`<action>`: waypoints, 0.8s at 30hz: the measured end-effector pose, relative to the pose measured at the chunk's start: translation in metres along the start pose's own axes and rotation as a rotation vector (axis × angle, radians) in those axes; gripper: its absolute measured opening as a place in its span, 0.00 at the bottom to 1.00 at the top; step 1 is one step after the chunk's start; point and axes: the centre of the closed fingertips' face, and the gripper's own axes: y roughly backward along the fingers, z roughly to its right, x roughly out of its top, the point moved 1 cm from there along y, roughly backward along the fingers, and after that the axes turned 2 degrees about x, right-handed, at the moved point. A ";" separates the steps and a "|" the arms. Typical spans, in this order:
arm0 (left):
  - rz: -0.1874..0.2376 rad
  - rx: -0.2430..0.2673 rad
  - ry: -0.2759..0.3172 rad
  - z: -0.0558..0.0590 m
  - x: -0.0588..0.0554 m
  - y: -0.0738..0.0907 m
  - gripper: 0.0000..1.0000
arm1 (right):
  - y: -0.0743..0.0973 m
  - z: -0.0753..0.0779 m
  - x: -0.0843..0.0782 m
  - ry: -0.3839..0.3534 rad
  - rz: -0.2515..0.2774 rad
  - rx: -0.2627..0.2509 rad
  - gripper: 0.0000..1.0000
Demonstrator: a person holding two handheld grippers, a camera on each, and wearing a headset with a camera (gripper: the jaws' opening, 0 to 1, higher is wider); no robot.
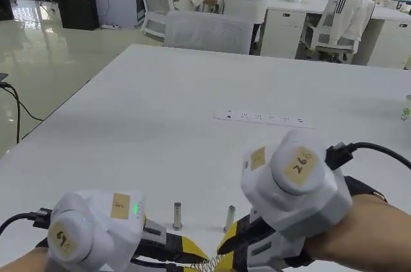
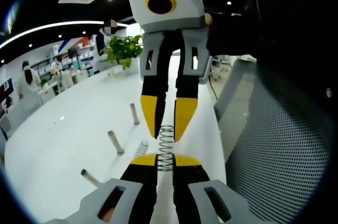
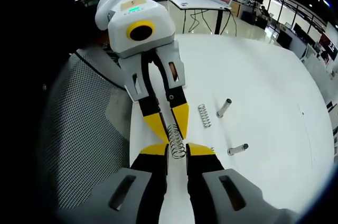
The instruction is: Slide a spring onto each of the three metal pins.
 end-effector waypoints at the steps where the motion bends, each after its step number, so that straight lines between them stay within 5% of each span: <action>1: 0.002 0.002 0.001 -0.001 0.000 0.000 0.02 | -0.001 0.000 0.000 0.001 0.004 0.000 0.12; 15: 0.029 0.004 0.012 -0.002 0.006 0.001 0.02 | -0.006 0.002 -0.008 -0.024 0.006 0.003 0.11; 24: 0.040 0.007 0.013 -0.003 0.008 0.001 0.02 | 0.000 0.001 0.001 -0.012 0.015 -0.013 0.09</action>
